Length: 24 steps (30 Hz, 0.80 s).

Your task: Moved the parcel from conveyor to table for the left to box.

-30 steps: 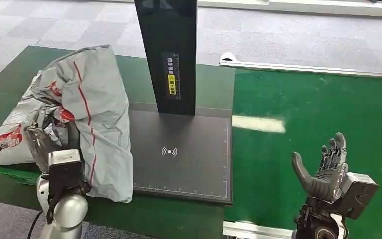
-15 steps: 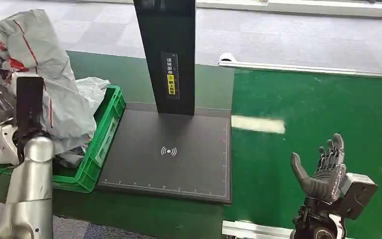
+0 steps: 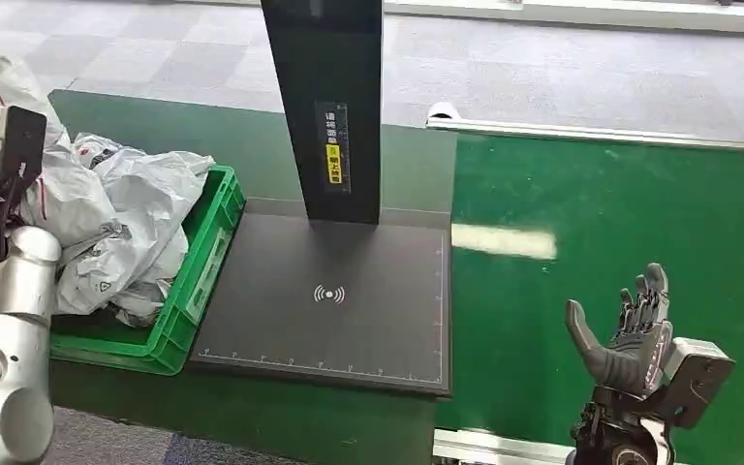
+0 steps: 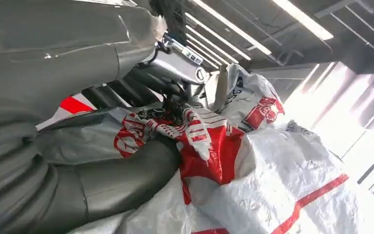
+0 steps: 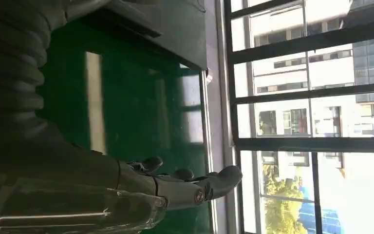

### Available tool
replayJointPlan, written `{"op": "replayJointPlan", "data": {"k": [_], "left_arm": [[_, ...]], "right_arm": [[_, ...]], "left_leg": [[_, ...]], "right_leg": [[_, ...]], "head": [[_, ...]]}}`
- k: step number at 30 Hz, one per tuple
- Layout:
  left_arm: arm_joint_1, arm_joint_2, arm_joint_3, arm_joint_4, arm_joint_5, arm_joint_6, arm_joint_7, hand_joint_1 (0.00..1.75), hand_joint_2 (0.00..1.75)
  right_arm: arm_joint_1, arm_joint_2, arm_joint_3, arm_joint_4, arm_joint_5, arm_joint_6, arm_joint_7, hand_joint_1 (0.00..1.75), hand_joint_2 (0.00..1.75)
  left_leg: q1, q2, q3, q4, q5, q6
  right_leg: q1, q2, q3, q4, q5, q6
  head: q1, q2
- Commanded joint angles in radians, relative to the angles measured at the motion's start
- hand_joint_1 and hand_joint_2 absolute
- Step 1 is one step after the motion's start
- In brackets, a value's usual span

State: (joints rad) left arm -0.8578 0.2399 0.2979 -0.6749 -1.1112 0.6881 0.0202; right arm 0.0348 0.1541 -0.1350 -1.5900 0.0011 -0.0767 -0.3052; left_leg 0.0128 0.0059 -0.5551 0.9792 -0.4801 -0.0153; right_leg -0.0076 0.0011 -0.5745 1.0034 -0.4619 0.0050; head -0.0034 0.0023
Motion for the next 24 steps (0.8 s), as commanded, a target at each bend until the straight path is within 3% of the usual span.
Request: {"op": "replayJointPlan", "data": {"k": [1, 4, 8, 11, 17, 21, 22, 23, 24], "left_arm": [[-0.104, 0.027, -0.024, 0.302, -0.134, -0.158, 0.17, 1.75, 1.75], [-0.086, -0.002, 0.014, 0.373, -0.09, -0.59, 0.158, 1.75, 1.75], [-0.068, -0.015, 0.012, 0.374, -0.084, -0.66, 0.111, 1.75, 1.75], [-0.056, -0.042, 0.058, 0.367, 0.007, -0.832, -0.035, 1.75, 1.75], [-0.035, -0.058, 0.087, 0.372, 0.084, -0.974, -0.093, 1.75, 1.75], [-0.014, -0.06, 0.082, 0.364, 0.108, -0.961, -0.069, 1.75, 1.75], [-0.009, -0.061, 0.073, 0.352, 0.101, -0.906, -0.05, 0.51, 1.75], [-0.009, -0.064, 0.073, 0.349, 0.105, -0.871, -0.039, 0.0, 1.75], [-0.003, -0.072, 0.108, 0.328, 0.148, -0.801, -0.046, 0.0, 1.75]], "right_arm": [[-0.004, -0.039, 0.023, 0.035, -0.012, -0.011, 0.009, 0.0, 1.75], [-0.017, -0.043, 0.012, 0.056, -0.013, 0.02, 0.018, 0.0, 1.75], [-0.028, -0.041, 0.009, 0.068, -0.009, 0.027, 0.018, 0.0, 1.75], [-0.029, -0.044, 0.009, 0.07, -0.004, 0.033, 0.021, 0.0, 1.75], [-0.043, -0.068, 0.03, 0.109, -0.011, 0.038, 0.017, 0.0, 1.75], [-0.037, -0.068, 0.032, 0.104, -0.021, 0.037, 0.017, 0.0, 1.75], [-0.034, -0.066, 0.032, 0.096, -0.023, 0.036, 0.017, 0.0, 1.75], [-0.032, -0.066, 0.035, 0.092, -0.025, 0.034, 0.017, 0.0, 1.75], [-0.029, -0.063, 0.037, 0.085, -0.027, 0.031, 0.022, 0.0, 1.75]], "left_leg": [[0.0, -0.002, 0.0, -0.001, 0.001, 0.001], [0.0, -0.002, 0.001, -0.002, 0.001, 0.001], [-0.001, -0.002, 0.003, -0.004, 0.002, 0.001], [0.0, -0.002, 0.002, -0.003, 0.002, 0.002], [-0.001, -0.006, 0.003, -0.002, 0.001, 0.001], [-0.002, -0.007, 0.006, -0.005, 0.003, 0.002], [-0.003, -0.007, 0.006, -0.004, 0.003, 0.002], [-0.003, -0.009, 0.006, -0.003, 0.001, 0.001], [-0.002, -0.009, 0.005, -0.006, 0.004, 0.002]], "right_leg": [[0.001, -0.002, 0.001, -0.001, 0.001, 0.0], [0.0, -0.002, 0.002, -0.001, 0.0, 0.0], [-0.001, -0.002, 0.003, -0.004, 0.002, 0.0], [0.0, -0.001, 0.003, -0.004, 0.002, 0.001], [-0.001, -0.004, 0.005, -0.002, 0.0, 0.001], [-0.002, -0.006, 0.008, -0.005, 0.001, 0.001], [-0.003, -0.007, 0.009, -0.004, 0.001, 0.002], [-0.003, -0.008, 0.01, -0.003, -0.001, 0.002], [-0.002, -0.007, 0.009, -0.007, 0.002, 0.002]], "head": [[0.0, 0.0], [0.0, 0.0], [0.0, 0.0], [-0.001, 0.0], [0.0, 0.0], [0.0, 0.0], [0.0, 0.0], [0.0, 0.0], [0.0, 0.0]]}}
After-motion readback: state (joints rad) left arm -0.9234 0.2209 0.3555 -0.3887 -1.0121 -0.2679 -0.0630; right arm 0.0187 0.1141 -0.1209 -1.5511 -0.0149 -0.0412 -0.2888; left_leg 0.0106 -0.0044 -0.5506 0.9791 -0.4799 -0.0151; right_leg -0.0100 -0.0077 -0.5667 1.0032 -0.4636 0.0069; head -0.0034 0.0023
